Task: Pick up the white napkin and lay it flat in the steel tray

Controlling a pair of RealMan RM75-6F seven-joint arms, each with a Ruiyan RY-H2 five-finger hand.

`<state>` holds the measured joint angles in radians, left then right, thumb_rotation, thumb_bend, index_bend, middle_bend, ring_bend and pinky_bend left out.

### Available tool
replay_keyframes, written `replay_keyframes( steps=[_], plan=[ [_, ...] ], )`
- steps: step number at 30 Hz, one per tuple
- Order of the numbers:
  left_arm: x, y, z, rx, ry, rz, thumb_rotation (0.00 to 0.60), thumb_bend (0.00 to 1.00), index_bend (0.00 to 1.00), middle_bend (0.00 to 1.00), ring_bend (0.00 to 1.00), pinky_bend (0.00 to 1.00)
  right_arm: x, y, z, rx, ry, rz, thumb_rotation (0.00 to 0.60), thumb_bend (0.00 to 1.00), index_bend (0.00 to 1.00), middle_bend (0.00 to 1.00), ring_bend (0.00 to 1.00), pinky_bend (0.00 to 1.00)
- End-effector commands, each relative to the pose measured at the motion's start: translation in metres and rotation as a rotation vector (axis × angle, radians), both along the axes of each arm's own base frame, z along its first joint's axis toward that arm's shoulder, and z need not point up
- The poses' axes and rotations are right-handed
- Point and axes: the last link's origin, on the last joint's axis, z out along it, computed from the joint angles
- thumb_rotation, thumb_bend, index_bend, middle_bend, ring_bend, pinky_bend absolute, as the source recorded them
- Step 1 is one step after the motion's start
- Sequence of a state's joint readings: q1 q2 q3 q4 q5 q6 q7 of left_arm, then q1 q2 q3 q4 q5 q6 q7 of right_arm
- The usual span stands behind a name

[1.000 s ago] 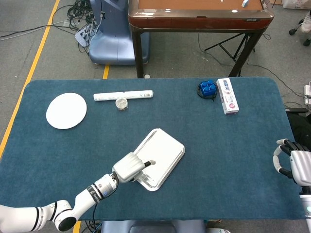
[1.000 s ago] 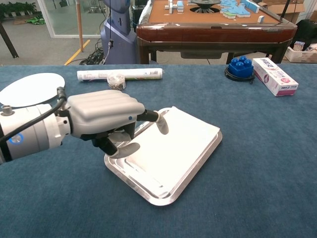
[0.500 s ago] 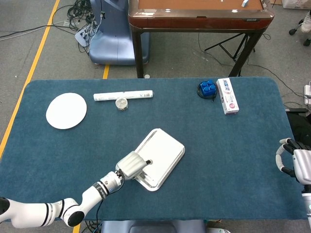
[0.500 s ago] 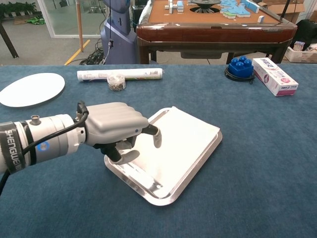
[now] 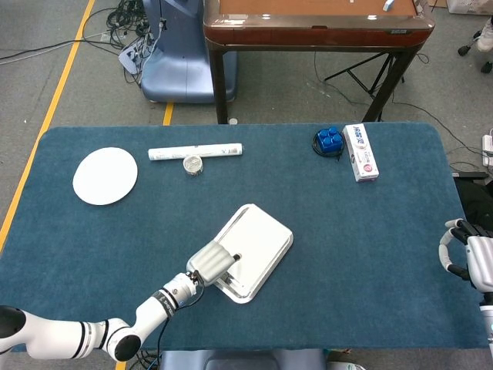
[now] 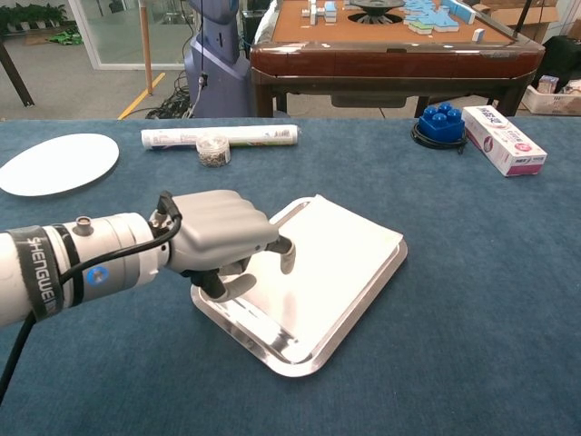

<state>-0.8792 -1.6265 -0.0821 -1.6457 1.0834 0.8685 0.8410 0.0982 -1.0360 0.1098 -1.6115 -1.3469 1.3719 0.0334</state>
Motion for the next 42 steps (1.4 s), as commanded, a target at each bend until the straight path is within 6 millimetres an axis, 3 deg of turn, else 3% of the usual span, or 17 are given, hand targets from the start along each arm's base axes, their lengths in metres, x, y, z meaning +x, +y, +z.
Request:
replay_keyframes(
  steps=[1, 12, 42],
  plan=[
    [0.005, -0.002, -0.001, 0.016, 0.029, -0.010, 0.600, 0.54, 0.30, 1.00, 1.00, 1.00, 0.000, 0.000, 0.000, 0.001, 0.000, -0.001, 0.600, 0.38, 0.59, 0.32, 0.30, 0.35],
    [0.014, -0.002, -0.001, 0.023, 0.132, -0.024, 0.600, 0.55, 0.32, 1.00, 1.00, 1.00, -0.001, 0.000, 0.001, 0.002, -0.002, -0.004, 0.600, 0.38, 0.59, 0.32, 0.30, 0.35],
    [0.018, -0.006, -0.009, -0.016, 0.169, 0.009, 0.600, 0.60, 0.34, 1.00, 1.00, 1.00, -0.003, -0.001, 0.003, 0.000, 0.007, -0.020, 0.600, 0.38, 0.59, 0.32, 0.30, 0.35]
  ],
)
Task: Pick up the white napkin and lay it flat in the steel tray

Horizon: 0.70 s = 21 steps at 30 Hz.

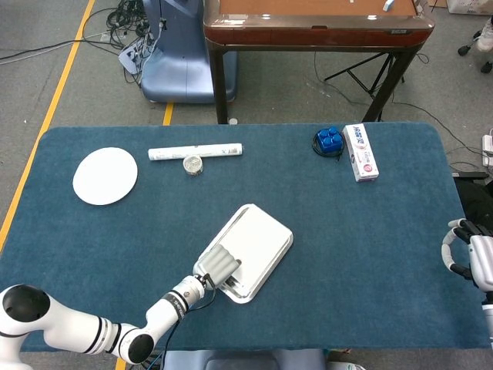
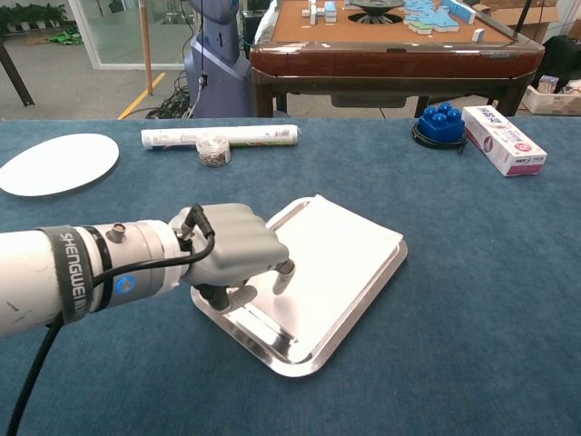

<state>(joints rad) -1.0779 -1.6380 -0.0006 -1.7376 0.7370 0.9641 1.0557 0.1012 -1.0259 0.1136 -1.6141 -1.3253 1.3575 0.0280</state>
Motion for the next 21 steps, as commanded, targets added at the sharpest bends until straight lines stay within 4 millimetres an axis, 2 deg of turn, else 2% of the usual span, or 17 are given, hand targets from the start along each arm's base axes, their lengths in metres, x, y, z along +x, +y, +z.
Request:
replay_keyframes(
  steps=[1, 21],
  plan=[
    [-0.0002, 0.0001, 0.0001, 0.000, 0.000, 0.004, 0.600, 0.60, 0.34, 1.00, 1.00, 1.00, 0.0001, -0.0001, -0.0001, 0.001, 0.001, 0.001, 0.600, 0.38, 0.59, 0.32, 0.30, 0.35],
    [-0.0013, -0.0016, -0.0016, -0.011, 0.005, 0.004, 0.600, 0.61, 0.36, 1.00, 1.00, 1.00, -0.0004, -0.0002, 0.0012, -0.003, 0.003, -0.002, 0.600, 0.38, 0.59, 0.33, 0.30, 0.35]
  ],
)
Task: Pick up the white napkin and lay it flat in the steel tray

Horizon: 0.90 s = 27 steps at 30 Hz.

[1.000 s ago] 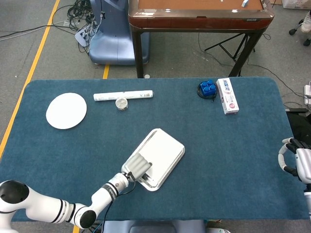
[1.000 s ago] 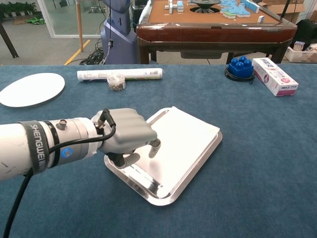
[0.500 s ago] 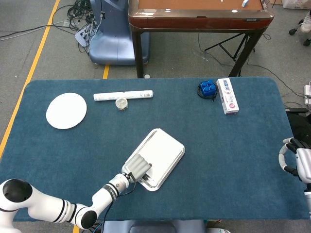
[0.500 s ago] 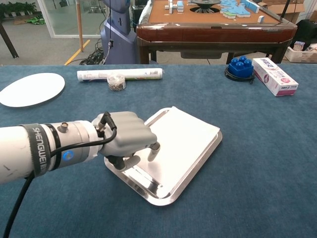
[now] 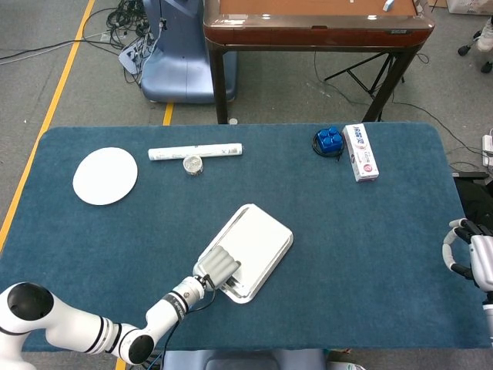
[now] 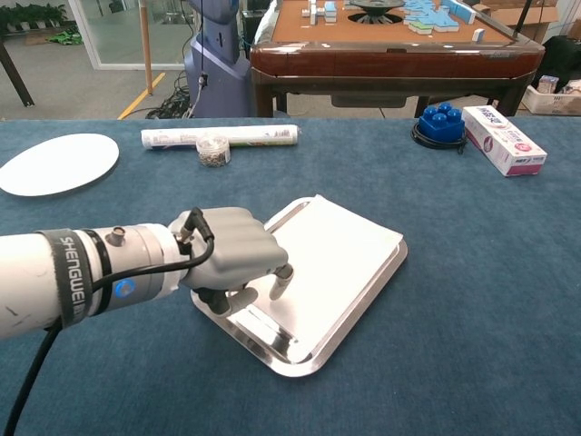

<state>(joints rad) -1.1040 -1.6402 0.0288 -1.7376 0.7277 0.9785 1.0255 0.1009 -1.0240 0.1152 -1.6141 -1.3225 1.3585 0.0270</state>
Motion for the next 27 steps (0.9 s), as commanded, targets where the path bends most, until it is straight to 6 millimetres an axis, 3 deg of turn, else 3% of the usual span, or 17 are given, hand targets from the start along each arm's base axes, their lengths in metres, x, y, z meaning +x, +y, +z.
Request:
replay_keyframes(
  steps=[1, 27],
  plan=[
    [-0.0002, 0.0000, -0.0003, -0.001, 0.003, 0.000, 0.600, 0.61, 0.36, 1.00, 1.00, 1.00, -0.0003, 0.0000, 0.0001, 0.001, 0.002, -0.001, 0.600, 0.38, 0.59, 0.33, 0.30, 0.35],
    [-0.0012, -0.0010, -0.0002, -0.004, 0.008, -0.002, 0.600, 0.62, 0.42, 1.00, 1.00, 1.00, -0.0010, -0.0003, -0.0002, 0.009, 0.014, 0.000, 0.600, 0.38, 0.59, 0.33, 0.30, 0.35]
  ],
)
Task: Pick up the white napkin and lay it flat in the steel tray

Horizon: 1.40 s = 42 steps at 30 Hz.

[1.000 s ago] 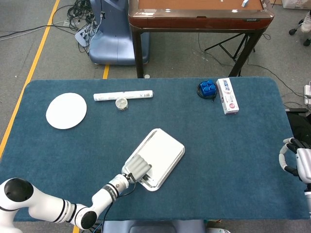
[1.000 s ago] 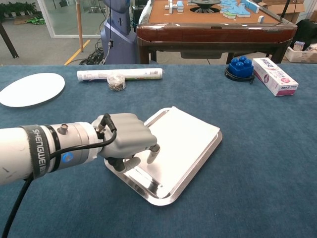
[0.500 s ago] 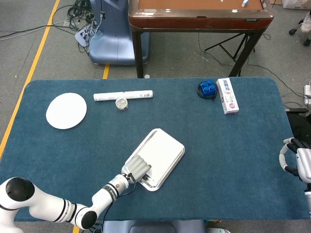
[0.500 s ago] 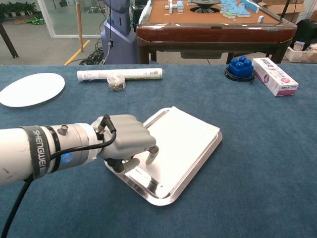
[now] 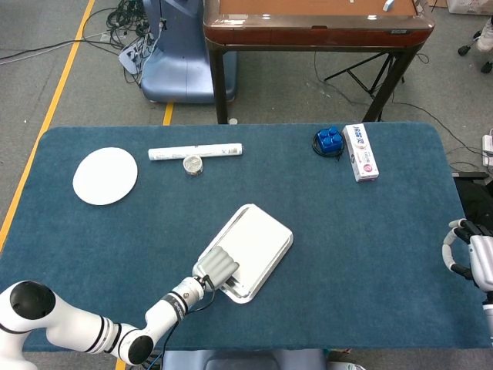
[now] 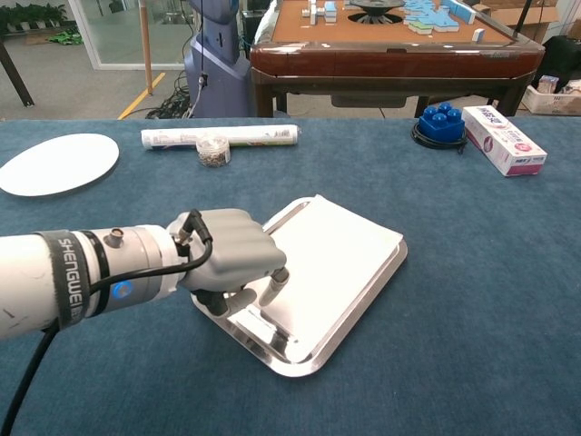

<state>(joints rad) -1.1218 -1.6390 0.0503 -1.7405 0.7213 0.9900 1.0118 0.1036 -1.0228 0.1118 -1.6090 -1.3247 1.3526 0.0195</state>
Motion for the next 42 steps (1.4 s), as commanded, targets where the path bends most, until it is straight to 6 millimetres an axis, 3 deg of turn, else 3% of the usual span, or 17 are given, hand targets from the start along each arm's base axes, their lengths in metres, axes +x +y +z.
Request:
replay_keyframes(
  steps=[1, 23, 42],
  plan=[
    [0.0000, 0.0001, -0.0001, 0.001, -0.001, 0.000, 0.600, 0.62, 0.42, 1.00, 1.00, 1.00, -0.0001, 0.0000, 0.0000, 0.000, -0.001, 0.000, 0.600, 0.38, 0.59, 0.33, 0.30, 0.35],
    [0.0051, 0.0077, -0.0051, 0.028, -0.010, -0.001, 0.600, 0.62, 0.28, 1.00, 1.00, 1.00, -0.0003, -0.0001, 0.0030, -0.012, -0.025, -0.001, 0.600, 0.38, 0.59, 0.33, 0.30, 0.35],
    [0.0009, 0.0036, -0.0016, -0.009, -0.006, 0.033, 0.600, 0.62, 0.30, 1.00, 1.00, 1.00, -0.0001, 0.0000, 0.0023, -0.010, -0.022, 0.001, 0.600, 0.38, 0.59, 0.33, 0.30, 0.35]
  ],
)
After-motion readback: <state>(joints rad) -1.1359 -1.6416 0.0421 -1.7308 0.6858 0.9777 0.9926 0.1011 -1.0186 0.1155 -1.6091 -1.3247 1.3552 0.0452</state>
